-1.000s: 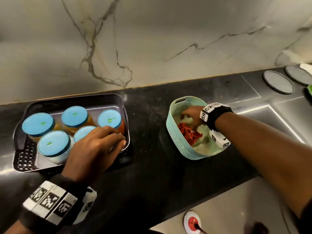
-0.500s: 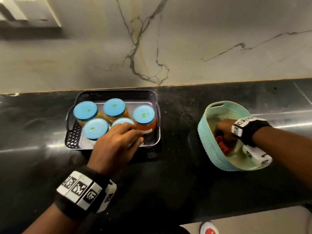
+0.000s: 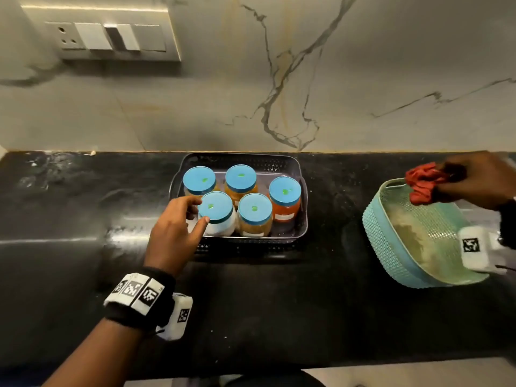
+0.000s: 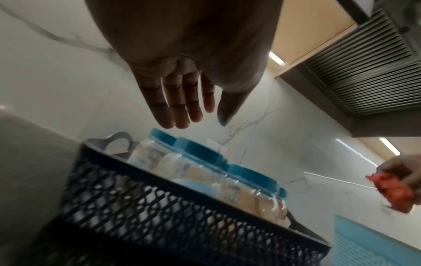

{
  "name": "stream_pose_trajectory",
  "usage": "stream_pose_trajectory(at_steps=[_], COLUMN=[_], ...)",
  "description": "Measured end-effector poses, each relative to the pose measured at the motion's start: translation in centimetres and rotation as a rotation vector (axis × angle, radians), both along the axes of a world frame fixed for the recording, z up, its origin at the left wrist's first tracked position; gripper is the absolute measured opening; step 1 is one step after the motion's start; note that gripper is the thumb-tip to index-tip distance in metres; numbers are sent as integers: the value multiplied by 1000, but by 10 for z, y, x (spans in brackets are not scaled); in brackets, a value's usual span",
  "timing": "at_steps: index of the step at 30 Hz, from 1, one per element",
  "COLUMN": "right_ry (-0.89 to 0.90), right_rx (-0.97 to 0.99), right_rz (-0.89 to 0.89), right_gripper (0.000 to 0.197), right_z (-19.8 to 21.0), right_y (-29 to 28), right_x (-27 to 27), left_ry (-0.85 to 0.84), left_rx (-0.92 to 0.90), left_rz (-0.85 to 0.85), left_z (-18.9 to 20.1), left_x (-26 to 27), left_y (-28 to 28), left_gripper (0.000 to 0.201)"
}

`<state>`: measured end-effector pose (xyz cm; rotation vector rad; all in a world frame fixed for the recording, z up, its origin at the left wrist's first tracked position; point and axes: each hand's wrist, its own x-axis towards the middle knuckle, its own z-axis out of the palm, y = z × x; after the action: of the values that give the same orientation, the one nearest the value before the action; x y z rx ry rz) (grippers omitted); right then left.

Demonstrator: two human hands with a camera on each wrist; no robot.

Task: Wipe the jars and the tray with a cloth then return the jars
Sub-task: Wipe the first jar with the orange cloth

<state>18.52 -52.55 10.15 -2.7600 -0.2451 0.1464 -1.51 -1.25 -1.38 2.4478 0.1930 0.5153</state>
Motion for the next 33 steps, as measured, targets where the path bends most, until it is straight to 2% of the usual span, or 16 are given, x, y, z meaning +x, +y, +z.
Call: stream_pose_trajectory(at_steps=[2,3,5,7,12,17,20,23,28,30,33], right_ry=[-38,-43,-55,-67,47,128,144,222,268,310,404], right_rx=[177,251,289,335,463,544,685,865,1015,1099,1219], right_rz=[30,57,132,156,175,226,212,187,152,103,45], right_gripper=[24,25,29,25,51,46,55,51,37,33,40], right_z=[11,14,11,-2,-38,-51,-52,-53,-59,-58,-55], right_y=[45,71,120,160,217,242,254,267,283,286,286], right_x=[-24,-36,-58,-73,-96,-109,-117,-124,-127,-128,-126], left_ry=[73,127,229,285,348,368,378,380,218,191,166], left_rx=[-13,-18,-28,-17,27,35,44,18,144,129,89], left_rz=[27,35,33,5,-51,-82,-107,-107,-76,-63,-94], left_z=[-12,-17,-25,-30,-30,-27,-29,-29,-24,-19,-11], left_x=[-1,-1,-1,-3,-9,-30,-44,-51,-44,-39,-34], left_y=[10,16,22,27,36,49,58,66,69,66,61], left_gripper=[38,41,46,50,50,52,54,61,72,81,86])
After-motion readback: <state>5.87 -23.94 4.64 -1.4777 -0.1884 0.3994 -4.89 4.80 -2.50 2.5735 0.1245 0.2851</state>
